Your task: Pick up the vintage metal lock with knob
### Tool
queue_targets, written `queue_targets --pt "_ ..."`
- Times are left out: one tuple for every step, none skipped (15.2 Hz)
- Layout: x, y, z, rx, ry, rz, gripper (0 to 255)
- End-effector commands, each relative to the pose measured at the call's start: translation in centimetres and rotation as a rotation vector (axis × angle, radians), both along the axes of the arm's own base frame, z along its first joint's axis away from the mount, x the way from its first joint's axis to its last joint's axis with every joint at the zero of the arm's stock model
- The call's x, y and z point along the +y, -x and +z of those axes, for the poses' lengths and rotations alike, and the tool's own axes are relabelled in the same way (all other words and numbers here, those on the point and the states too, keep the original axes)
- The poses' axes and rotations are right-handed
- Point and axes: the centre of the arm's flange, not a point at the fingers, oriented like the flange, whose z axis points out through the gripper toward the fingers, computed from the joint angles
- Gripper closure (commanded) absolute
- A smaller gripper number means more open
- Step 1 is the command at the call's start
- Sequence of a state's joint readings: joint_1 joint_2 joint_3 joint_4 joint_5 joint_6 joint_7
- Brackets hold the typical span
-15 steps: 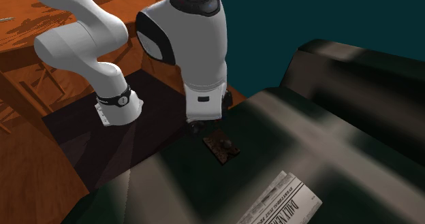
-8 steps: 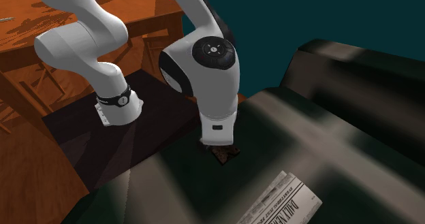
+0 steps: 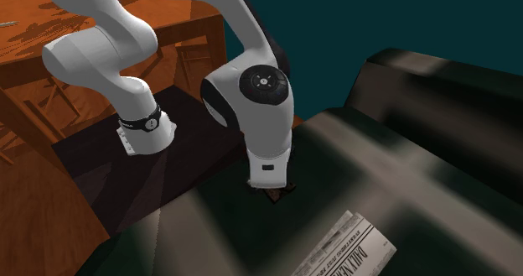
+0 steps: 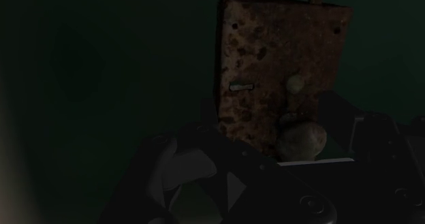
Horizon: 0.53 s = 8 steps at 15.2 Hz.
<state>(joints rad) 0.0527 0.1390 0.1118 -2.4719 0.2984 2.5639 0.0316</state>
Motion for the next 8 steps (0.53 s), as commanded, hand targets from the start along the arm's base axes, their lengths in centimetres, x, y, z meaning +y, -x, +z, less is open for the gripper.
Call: queue_targets --pt "-0.03 0.02 -0.09 0.0 0.0 -0.001 255" --pt "-0.04 0.01 -0.11 0.0 0.0 -0.001 255" --pt "-0.01 0.01 -0.09 0.0 0.0 -0.001 255" --pt "0.02 0.0 -0.11 0.0 0.0 -0.001 255" --pt "0.02 0.01 -0.09 0.0 0.0 -0.001 255" --pt "0.03 0.03 -0.1 0.0 0.0 -0.001 255" --pt "0.08 0.01 -0.09 0.0 0.0 -0.001 255" --pt "0.05 0.0 -0.09 0.0 0.0 -0.001 255"
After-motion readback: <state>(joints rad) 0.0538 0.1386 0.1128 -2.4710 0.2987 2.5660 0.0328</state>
